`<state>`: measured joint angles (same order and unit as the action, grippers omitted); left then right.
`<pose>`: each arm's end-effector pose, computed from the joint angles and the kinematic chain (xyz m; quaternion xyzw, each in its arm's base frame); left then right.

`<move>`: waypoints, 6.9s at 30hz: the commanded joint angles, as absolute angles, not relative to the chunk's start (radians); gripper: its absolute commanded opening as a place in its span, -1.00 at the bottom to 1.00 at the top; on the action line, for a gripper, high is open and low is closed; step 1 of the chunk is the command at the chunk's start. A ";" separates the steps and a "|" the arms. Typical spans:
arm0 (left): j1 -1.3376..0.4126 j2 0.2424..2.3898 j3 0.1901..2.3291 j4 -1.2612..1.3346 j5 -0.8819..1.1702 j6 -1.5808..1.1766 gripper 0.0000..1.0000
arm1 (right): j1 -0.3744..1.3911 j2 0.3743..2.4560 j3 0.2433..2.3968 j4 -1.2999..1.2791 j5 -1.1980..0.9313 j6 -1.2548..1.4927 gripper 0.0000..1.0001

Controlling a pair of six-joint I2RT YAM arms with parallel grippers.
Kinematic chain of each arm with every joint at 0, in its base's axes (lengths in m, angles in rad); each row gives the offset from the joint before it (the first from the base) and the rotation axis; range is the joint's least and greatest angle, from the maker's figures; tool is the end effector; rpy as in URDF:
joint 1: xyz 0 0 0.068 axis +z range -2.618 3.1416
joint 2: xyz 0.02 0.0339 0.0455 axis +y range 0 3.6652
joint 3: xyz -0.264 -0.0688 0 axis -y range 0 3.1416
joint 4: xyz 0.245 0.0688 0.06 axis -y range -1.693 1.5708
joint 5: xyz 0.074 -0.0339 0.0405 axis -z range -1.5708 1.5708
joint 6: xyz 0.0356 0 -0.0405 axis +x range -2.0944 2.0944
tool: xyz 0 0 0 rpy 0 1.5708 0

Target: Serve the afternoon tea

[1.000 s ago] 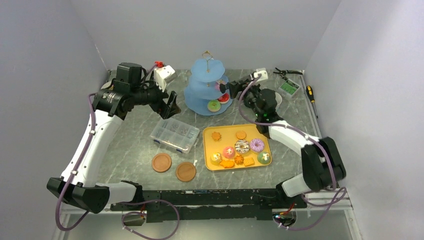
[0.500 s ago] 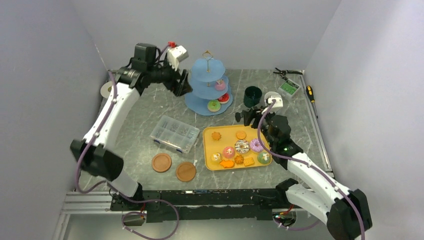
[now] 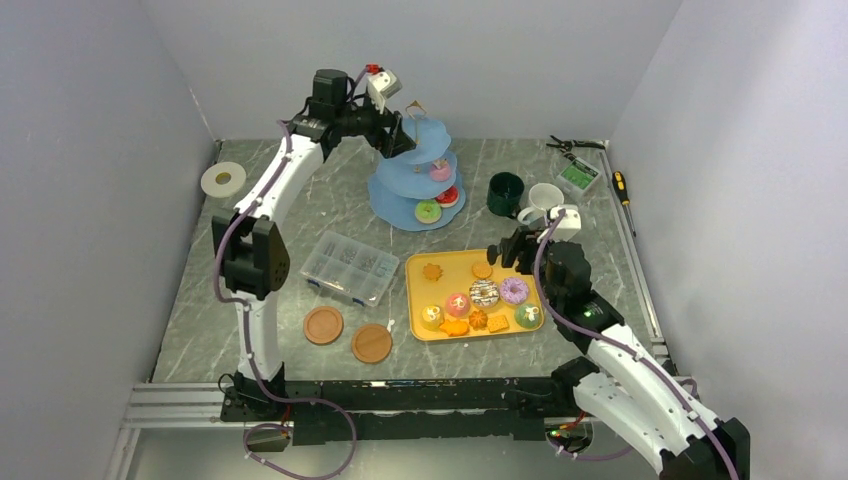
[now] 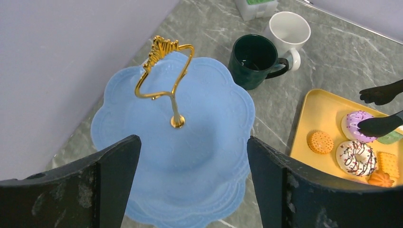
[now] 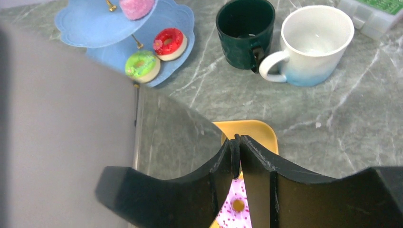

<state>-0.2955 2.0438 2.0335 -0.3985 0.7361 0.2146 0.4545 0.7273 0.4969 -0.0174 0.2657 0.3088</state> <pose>0.4503 -0.1621 0.3661 0.3879 0.7049 -0.3212 0.4995 0.1659 0.0707 0.2649 0.0242 0.7860 0.1298 0.6040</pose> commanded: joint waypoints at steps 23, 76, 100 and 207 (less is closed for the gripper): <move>-0.272 2.259 2.164 0.078 1.061 -0.012 0.02 | 0.457 0.686 0.465 -0.224 0.391 0.437 0.40; -0.391 1.755 1.735 -0.048 0.434 0.150 0.84 | 0.550 0.701 0.460 -0.276 0.505 0.503 0.35; -0.315 1.517 1.697 -0.139 0.399 0.101 0.86 | 0.707 0.672 0.442 0.214 0.563 0.225 0.02; -0.266 1.356 1.554 -0.241 0.406 0.076 0.87 | 0.878 0.794 0.256 0.221 0.622 0.387 0.46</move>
<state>-0.2714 1.3674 1.5410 -0.2676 0.3946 0.0849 0.8528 0.7685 0.2638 0.1593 0.5964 0.3687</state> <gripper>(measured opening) 0.932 0.737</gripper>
